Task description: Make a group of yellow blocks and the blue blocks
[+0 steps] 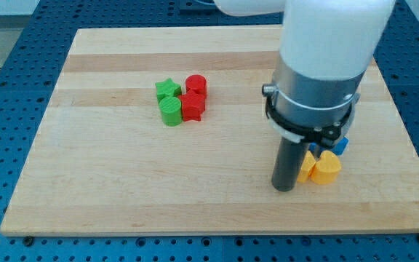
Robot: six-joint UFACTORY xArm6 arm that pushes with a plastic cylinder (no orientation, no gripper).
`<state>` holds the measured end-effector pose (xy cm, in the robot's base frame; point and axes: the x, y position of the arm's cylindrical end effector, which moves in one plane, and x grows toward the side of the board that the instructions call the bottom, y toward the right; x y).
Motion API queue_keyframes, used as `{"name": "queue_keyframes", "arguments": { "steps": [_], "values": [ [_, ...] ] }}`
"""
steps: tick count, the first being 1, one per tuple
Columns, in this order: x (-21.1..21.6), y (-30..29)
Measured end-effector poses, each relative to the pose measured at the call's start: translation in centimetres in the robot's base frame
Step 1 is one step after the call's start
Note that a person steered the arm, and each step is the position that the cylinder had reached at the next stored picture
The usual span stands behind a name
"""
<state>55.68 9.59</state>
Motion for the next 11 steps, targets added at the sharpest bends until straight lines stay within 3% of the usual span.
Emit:
{"name": "queue_keyframes", "arguments": {
  "steps": [4, 6, 9, 11],
  "values": [
    [2.0, 3.1],
    [-1.5, 3.2],
    [2.6, 7.6],
    [-0.4, 8.5]
  ]
}}
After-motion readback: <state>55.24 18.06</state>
